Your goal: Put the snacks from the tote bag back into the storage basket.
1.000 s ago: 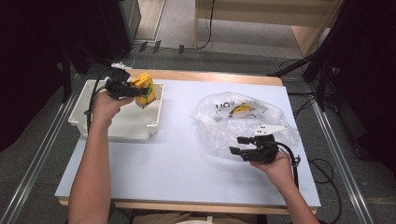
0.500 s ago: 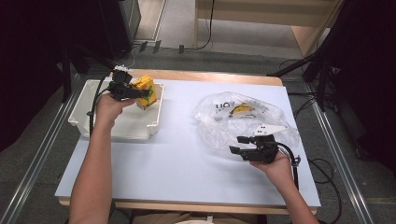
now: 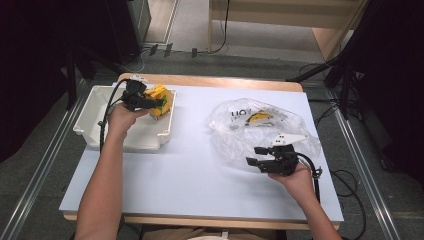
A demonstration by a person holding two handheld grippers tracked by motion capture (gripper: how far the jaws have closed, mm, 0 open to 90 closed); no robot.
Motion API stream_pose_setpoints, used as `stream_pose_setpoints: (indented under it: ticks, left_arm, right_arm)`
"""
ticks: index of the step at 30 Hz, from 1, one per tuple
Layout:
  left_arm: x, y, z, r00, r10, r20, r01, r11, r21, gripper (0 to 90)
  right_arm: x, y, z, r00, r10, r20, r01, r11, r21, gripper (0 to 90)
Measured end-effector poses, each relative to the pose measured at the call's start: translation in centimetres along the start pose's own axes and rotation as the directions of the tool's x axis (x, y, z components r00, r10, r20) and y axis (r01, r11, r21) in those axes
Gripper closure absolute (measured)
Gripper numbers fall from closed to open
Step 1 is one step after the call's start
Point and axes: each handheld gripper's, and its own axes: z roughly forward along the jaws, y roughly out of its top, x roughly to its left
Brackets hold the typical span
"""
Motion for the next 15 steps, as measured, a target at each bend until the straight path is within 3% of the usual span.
stream_pose_setpoints:
  ticks: [7,15]
  left_arm:
    - [-0.2,-0.2,1.0,0.9999,0.006,-0.014,-0.006,1.0000,-0.003,52.1]
    - [-0.2,-0.5,1.2,1.0000,0.009,-0.001,-0.009,1.0000,-0.001,51.8]
  right_arm:
    - [0.0,0.0,-0.1,1.0000,0.003,0.000,-0.003,1.000,-0.006,45.0]
    - [0.0,0.0,-0.1,1.0000,0.000,0.004,0.000,1.000,-0.002,45.1]
